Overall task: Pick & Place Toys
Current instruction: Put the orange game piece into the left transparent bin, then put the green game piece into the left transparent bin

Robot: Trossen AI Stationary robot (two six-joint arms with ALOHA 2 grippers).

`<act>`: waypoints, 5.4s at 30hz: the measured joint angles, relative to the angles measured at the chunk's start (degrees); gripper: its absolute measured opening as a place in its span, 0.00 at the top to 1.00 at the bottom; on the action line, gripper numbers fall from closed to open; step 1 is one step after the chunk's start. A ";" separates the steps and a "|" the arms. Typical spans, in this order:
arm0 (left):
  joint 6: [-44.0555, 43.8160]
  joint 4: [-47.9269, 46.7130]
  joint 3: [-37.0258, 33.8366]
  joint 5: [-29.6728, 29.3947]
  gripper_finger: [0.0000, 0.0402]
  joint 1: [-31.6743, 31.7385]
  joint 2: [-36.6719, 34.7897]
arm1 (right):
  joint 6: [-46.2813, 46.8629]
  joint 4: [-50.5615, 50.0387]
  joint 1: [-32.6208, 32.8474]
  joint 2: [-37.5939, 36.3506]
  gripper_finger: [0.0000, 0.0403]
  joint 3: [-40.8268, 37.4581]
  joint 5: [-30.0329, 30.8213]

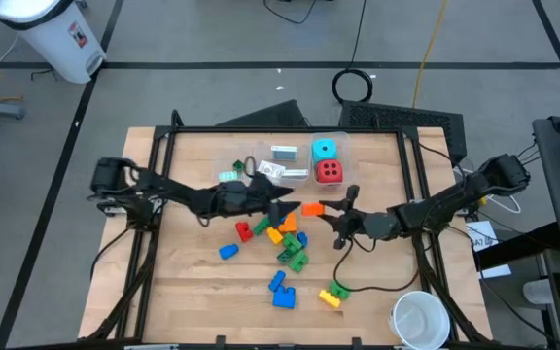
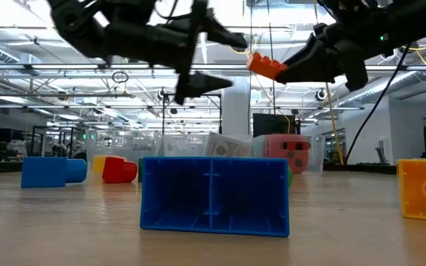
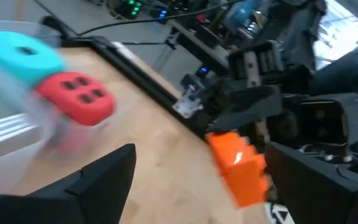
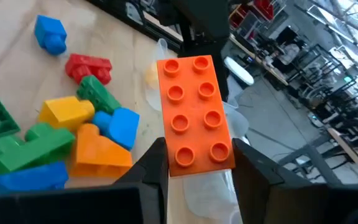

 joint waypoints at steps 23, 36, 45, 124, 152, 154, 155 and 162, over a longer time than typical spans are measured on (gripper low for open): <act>-0.38 -10.63 12.95 6.04 0.47 0.39 8.09 | -3.67 3.07 -0.28 0.84 0.77 0.00 4.31; 6.31 -16.56 12.42 6.26 0.77 1.04 3.87 | 10.68 -0.21 0.35 -0.68 0.55 0.11 1.55; 8.41 -19.06 -2.49 -14.34 0.77 -1.46 -14.75 | 16.08 -9.44 4.47 -9.15 0.36 -0.02 1.37; -2.48 -22.58 -20.30 -36.96 0.19 1.31 -21.85 | 56.28 -31.88 22.07 16.73 0.40 10.38 -27.12; -4.13 -22.73 -20.30 -32.28 0.19 1.15 -21.85 | 40.55 -36.32 11.29 16.45 0.65 10.32 -16.74; -4.04 -22.73 -20.30 -32.28 0.19 1.15 -21.85 | 41.41 -35.95 11.24 16.45 0.61 10.32 -16.39; -4.03 -22.73 -20.30 -32.28 0.19 1.15 -21.85 | 41.51 -35.46 11.24 16.45 0.59 10.32 -16.58; -2.73 -22.77 -20.30 -32.28 0.19 1.20 -21.85 | 37.51 -27.90 11.92 15.17 0.39 10.32 -16.55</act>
